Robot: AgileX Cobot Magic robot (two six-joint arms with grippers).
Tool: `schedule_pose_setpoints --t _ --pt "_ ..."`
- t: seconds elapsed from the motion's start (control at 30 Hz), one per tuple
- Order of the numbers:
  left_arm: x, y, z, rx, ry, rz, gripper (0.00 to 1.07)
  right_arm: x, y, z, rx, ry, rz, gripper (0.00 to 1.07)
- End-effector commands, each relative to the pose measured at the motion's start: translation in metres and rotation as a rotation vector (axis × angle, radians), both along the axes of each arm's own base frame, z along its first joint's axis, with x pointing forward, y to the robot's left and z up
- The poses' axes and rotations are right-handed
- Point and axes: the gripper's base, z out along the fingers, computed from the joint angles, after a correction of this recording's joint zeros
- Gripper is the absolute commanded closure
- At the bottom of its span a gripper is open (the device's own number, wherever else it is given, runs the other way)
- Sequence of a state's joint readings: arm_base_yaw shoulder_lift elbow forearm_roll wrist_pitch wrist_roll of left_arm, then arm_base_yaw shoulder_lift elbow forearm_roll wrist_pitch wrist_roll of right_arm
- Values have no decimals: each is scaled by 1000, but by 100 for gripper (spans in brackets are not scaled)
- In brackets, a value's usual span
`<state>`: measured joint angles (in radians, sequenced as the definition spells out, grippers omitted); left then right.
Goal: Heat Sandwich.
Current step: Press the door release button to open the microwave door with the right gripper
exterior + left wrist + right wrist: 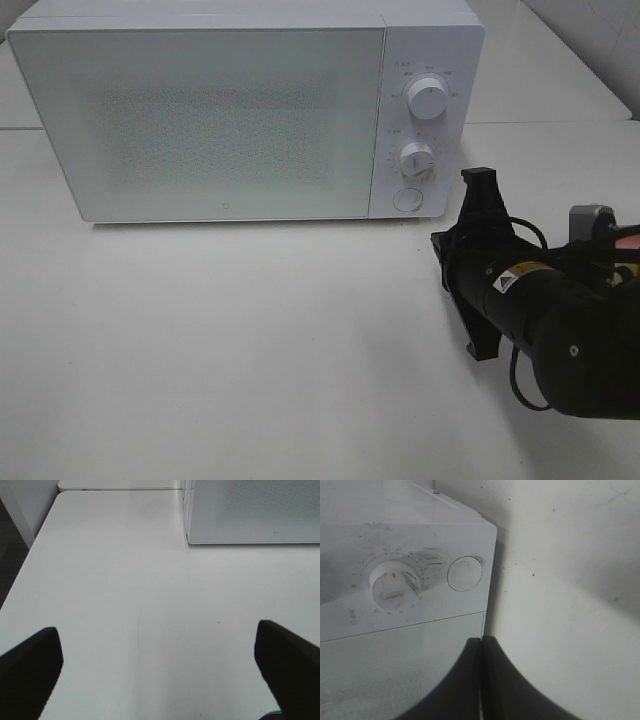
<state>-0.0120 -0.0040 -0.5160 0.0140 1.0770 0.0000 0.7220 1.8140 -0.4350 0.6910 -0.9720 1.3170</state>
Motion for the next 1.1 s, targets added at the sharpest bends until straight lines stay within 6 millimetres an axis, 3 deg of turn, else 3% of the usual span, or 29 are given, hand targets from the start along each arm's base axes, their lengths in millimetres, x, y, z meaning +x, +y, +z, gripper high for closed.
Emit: schedule_pose_setpoints --t 0.03,0.6,1.1 --pt "-3 0 1 1 -29 3 7 8 2 0 14 -6 11 107" --pt "-3 0 1 1 -29 3 7 51 15 -24 78 18 -38 107" --pt "-3 0 1 1 -29 3 7 79 5 -29 80 30 -50 107"
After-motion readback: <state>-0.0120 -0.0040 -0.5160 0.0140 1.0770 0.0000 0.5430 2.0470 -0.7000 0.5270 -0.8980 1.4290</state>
